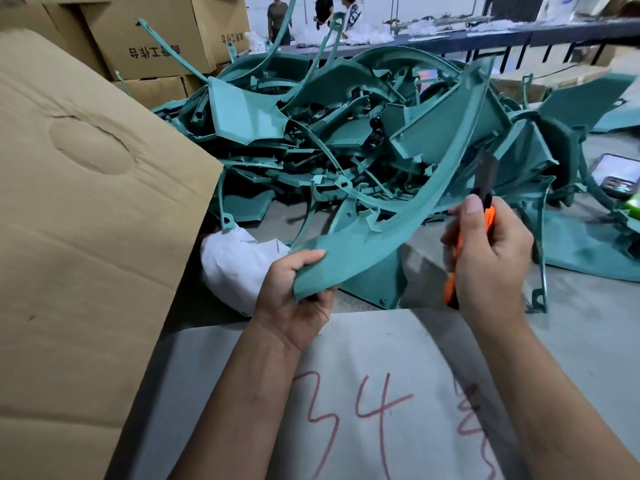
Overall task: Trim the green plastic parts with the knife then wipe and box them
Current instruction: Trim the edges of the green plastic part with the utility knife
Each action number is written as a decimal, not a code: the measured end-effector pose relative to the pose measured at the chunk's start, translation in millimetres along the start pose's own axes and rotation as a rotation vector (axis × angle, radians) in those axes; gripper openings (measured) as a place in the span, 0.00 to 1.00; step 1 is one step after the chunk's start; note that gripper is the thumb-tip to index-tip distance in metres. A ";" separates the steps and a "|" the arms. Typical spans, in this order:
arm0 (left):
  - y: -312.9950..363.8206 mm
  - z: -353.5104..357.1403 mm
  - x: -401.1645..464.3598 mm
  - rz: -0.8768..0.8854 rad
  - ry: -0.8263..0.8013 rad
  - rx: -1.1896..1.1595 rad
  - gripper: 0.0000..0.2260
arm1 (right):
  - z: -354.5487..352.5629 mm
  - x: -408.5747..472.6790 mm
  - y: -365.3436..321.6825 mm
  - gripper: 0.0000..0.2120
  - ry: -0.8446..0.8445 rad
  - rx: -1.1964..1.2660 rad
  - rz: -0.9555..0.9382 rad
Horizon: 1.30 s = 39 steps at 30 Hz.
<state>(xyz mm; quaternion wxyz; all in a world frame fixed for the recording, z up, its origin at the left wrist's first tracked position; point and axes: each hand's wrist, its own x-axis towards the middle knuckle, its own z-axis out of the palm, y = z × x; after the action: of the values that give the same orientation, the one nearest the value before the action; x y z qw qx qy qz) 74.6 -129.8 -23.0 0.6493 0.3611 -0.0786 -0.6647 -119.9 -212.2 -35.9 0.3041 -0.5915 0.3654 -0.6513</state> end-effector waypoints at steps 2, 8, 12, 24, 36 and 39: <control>-0.8 -1.3 3.6 0.056 0.072 0.031 0.16 | 3.1 0.5 -8.3 0.22 -0.200 0.506 0.241; 0.8 -4.1 5.5 0.198 0.015 -0.036 0.16 | 6.1 1.3 -10.6 0.06 -0.267 0.758 0.420; 0.4 -10.9 9.5 0.330 0.078 0.077 0.12 | 3.3 5.7 -13.5 0.16 -0.132 1.110 0.626; -9.6 -28.9 14.3 0.745 -0.155 1.028 0.11 | 6.4 6.9 -8.4 0.14 -0.167 0.975 0.724; -18.6 -20.7 17.8 1.093 -0.002 1.020 0.08 | 12.6 -7.5 -11.9 0.17 -0.199 0.266 0.098; -10.5 -19.7 16.3 1.242 0.074 0.990 0.09 | 16.6 -17.1 -17.9 0.14 -0.282 0.031 -0.211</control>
<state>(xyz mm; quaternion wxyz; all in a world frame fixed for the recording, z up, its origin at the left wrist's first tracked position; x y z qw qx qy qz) 79.4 -136.1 -49.5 0.6674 0.5196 -0.5304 -0.0564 -100.7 -190.1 -29.7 0.2914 -0.7071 0.2449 -0.5959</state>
